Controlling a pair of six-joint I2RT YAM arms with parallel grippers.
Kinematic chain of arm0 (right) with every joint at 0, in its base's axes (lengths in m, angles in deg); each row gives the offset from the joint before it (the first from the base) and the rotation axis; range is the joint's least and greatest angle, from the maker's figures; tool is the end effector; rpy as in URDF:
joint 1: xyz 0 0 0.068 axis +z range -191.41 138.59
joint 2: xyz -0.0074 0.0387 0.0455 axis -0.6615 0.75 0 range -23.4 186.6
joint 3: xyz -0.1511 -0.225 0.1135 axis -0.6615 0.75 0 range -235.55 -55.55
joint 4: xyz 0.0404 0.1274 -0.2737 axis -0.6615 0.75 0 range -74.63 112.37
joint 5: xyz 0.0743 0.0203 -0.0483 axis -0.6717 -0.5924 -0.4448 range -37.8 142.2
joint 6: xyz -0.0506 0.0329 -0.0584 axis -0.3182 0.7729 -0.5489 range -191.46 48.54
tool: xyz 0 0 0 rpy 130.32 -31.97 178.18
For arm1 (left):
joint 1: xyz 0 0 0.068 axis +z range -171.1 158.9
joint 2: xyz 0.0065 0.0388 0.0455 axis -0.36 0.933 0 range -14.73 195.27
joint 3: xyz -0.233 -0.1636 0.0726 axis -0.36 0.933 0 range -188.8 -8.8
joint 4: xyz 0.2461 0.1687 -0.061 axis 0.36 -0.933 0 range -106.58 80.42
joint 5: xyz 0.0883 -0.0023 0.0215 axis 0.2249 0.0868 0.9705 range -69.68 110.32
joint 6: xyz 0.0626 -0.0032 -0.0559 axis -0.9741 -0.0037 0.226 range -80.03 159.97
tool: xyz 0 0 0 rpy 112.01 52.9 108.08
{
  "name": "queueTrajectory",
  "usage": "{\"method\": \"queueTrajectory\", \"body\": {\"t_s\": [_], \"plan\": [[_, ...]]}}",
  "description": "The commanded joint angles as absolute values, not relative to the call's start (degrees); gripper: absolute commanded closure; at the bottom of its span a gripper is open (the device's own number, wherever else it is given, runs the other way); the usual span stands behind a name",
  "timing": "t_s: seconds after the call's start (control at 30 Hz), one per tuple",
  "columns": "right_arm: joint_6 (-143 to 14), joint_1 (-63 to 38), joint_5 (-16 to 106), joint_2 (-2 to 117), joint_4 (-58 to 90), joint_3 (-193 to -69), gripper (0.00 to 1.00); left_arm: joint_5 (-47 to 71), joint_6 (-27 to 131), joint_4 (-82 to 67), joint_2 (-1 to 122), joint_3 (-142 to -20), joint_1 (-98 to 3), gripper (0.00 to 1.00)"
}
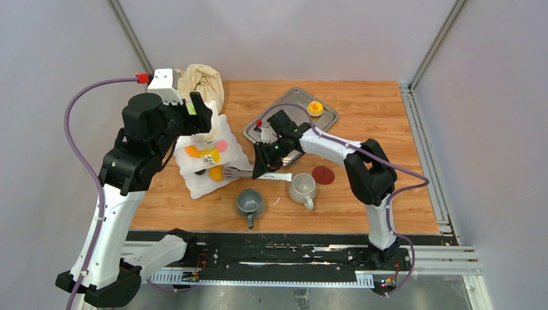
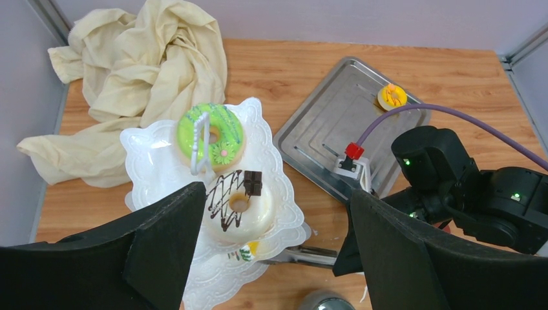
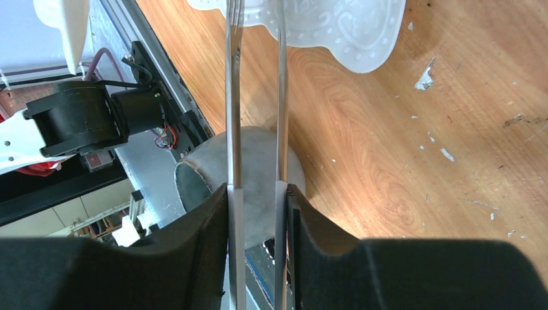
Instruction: Serve the afternoon tea
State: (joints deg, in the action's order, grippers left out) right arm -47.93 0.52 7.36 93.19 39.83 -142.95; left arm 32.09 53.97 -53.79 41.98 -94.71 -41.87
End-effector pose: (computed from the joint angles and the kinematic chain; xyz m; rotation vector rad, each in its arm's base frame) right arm 0.3415 0.3765 0.1779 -0.7870 2.5878 1.4060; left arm 0.2191 -0.0670 0.5086 -0.0363 1.8333 -0.2393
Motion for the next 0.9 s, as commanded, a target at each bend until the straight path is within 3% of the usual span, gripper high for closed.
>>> {"method": "queueTrajectory", "body": {"t_s": [0.0,0.33,0.57,0.7,0.87], "plan": [[-49.2,1.1,8.6,91.4,40.7,-144.8,0.64,32.6,54.1,-52.8,41.4,-95.3,-42.2,0.13],[-50.0,-2.1,11.3,85.0,41.4,-141.5,0.63,31.8,54.4,-52.2,41.9,-95.1,-42.2,0.13],[-51.2,-10.1,15.3,75.4,41.3,-134.1,0.64,31.6,54.5,-51.8,42.4,-95.8,-42.2,0.13],[-53.3,-15.8,30.2,67.5,41.3,-129.9,0.67,31.6,54.4,-51.7,42.5,-95.9,-42.2,0.13],[-58.6,-18.1,55.3,61.4,38.3,-126.8,0.6,30.8,54.6,-51.2,42.7,-95.2,-42.2,0.13]]}}
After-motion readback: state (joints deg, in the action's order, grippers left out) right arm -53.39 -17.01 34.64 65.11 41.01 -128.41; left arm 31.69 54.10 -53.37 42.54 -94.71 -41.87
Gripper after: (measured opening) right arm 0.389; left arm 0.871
